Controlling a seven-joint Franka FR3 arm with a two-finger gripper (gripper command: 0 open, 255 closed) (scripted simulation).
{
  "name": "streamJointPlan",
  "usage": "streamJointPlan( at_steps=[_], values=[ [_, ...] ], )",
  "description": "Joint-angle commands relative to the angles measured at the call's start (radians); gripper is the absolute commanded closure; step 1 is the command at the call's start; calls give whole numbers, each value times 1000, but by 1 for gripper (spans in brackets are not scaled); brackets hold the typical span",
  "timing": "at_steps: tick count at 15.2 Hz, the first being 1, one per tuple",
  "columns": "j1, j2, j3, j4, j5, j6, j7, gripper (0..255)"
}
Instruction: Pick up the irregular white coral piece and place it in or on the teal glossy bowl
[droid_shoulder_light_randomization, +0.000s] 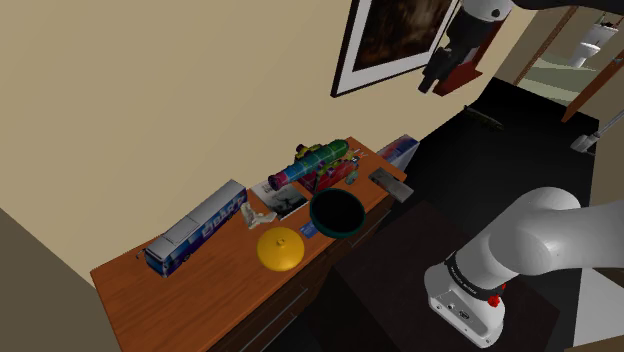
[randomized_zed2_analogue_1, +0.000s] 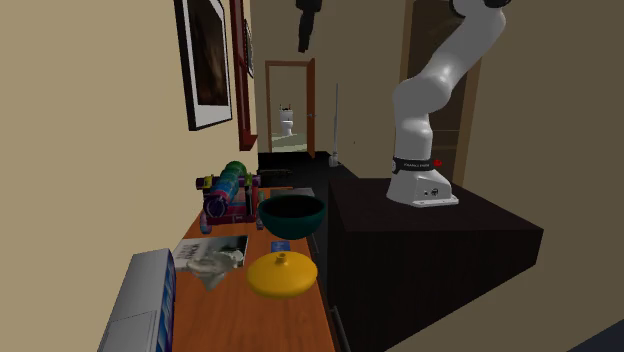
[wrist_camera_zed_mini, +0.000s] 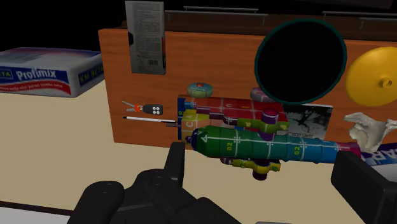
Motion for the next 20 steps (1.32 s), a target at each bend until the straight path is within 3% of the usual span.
streamJointPlan(
  at_steps=[1, 11, 20],
  values=[
    [0, 0, 0, 0, 0, 0, 0, 0],
    [49, 152, 135, -120, 61, 238, 170, 0],
    [77, 392, 260, -122, 70, 451, 332, 0]
  ],
)
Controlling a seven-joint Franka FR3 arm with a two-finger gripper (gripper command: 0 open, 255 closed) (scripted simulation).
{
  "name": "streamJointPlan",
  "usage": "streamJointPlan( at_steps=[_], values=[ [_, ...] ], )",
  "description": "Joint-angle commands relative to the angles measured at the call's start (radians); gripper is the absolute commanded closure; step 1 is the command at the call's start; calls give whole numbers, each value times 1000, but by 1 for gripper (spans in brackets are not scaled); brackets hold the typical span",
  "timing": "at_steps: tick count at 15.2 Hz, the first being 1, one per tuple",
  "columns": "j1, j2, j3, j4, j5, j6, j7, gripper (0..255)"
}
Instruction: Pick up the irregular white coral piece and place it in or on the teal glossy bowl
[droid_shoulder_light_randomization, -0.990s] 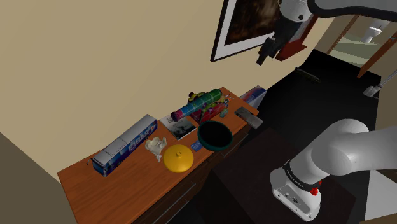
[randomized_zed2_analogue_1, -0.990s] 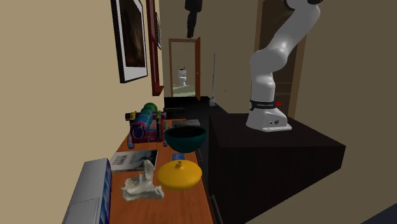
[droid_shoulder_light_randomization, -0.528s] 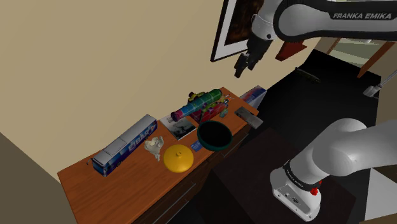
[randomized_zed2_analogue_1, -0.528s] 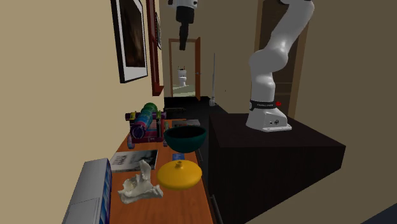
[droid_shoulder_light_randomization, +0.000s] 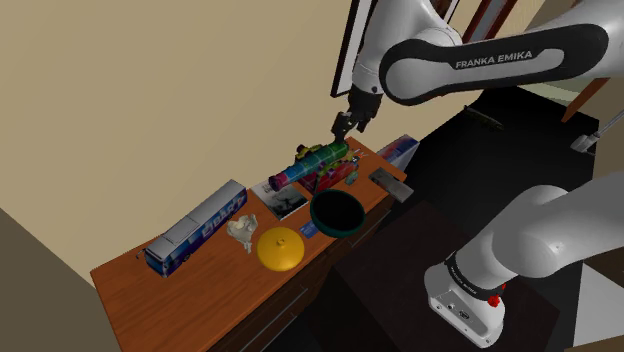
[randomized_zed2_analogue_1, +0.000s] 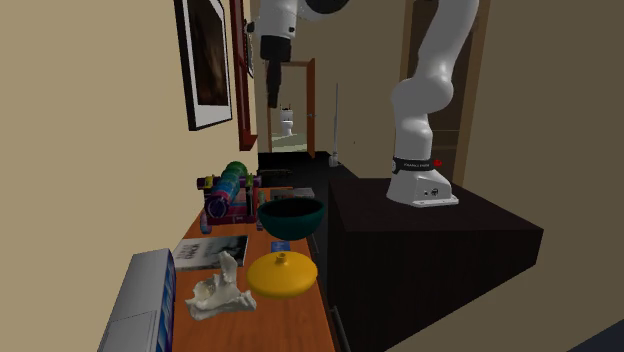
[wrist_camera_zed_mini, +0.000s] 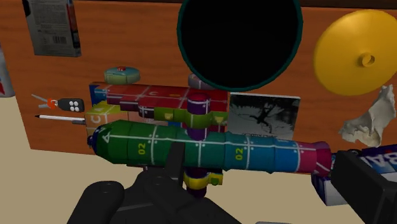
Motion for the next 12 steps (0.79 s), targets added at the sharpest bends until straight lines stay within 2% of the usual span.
streamJointPlan(
  at_steps=[1, 6, 12],
  values=[
    [4, 63, 27, 8, -6, 50, 40, 0],
    [12, 234, 91, 58, -50, 149, 148, 0],
    [37, 459, 138, 161, -153, 234, 299, 0]
  ],
)
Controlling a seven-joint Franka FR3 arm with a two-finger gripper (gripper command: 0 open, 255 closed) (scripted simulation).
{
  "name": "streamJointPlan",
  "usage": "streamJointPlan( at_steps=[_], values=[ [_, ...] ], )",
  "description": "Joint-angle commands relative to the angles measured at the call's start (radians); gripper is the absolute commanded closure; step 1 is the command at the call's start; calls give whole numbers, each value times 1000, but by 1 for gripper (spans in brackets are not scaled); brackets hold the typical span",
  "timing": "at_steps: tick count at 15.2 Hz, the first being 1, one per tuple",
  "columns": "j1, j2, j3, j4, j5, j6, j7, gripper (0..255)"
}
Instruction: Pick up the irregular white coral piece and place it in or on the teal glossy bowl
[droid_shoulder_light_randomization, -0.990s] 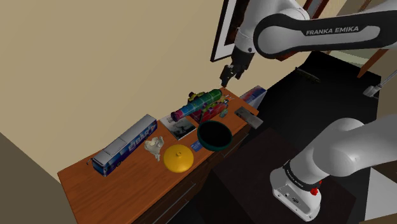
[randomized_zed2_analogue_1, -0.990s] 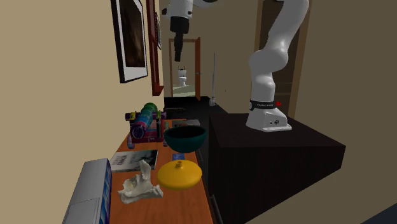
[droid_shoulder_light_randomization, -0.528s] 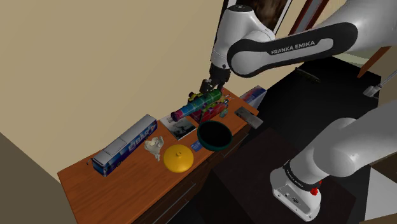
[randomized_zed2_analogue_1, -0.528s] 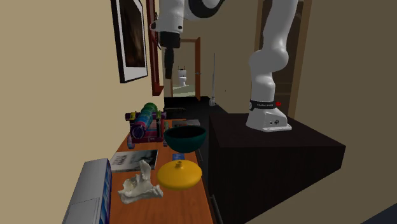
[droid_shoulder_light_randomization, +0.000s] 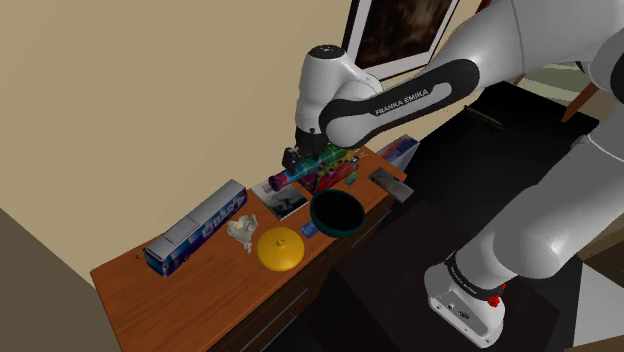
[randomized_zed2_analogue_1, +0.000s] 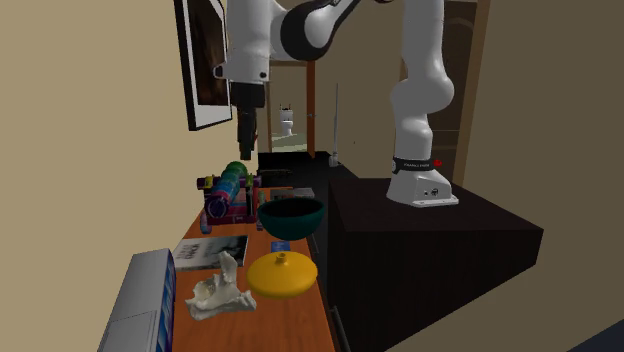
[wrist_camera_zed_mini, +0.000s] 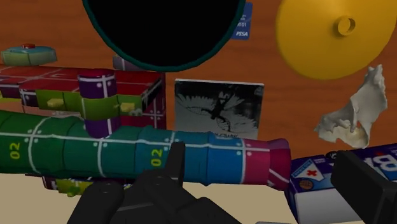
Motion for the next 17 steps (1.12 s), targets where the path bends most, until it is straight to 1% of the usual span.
streamJointPlan(
  at_steps=[1, 5, 9, 13, 17],
  values=[
    [15, 76, 9, 41, -39, 21, 53, 0],
    [60, 231, 5, 140, -118, 49, 147, 0],
    [119, 384, -15, 257, -180, 60, 222, 0],
    [182, 536, -38, 395, -221, 58, 273, 0],
    [241, 686, -59, 551, -243, 41, 304, 0]
  ],
)
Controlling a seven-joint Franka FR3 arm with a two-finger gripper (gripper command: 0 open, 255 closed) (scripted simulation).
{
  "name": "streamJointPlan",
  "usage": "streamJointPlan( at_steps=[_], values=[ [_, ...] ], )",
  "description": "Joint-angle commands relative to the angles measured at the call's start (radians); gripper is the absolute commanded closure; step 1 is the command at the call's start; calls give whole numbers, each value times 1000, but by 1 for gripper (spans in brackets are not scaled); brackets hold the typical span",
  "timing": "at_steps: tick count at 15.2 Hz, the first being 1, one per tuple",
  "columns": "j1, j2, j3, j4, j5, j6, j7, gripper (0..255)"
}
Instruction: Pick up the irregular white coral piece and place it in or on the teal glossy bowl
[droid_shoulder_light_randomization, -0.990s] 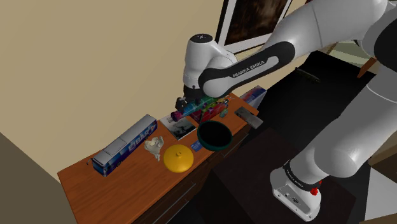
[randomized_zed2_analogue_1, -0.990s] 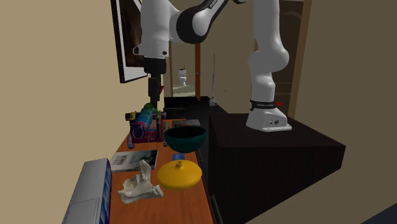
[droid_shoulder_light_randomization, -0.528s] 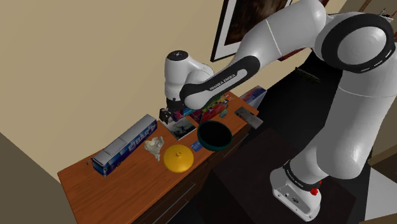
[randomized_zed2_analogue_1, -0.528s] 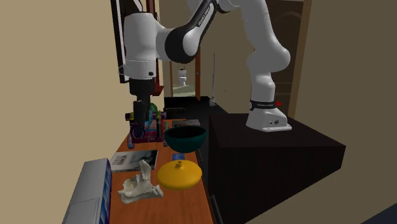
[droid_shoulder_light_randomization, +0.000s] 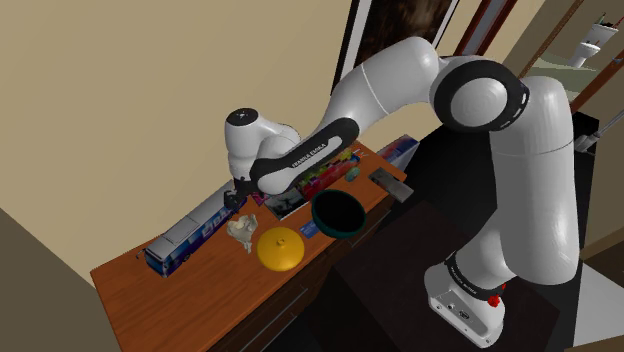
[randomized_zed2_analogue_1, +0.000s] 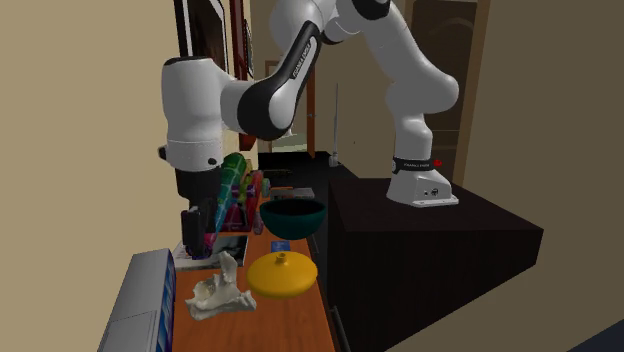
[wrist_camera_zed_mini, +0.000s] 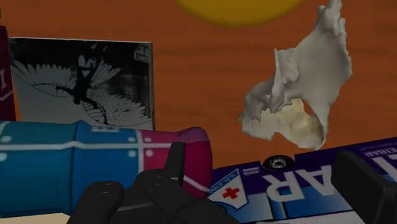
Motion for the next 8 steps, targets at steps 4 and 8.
streamJointPlan(
  at_steps=[4, 8],
  values=[
    [23, 86, -22, 59, -20, 24, 14, 0],
    [29, 124, -34, 71, -32, 49, 21, 0]
  ],
)
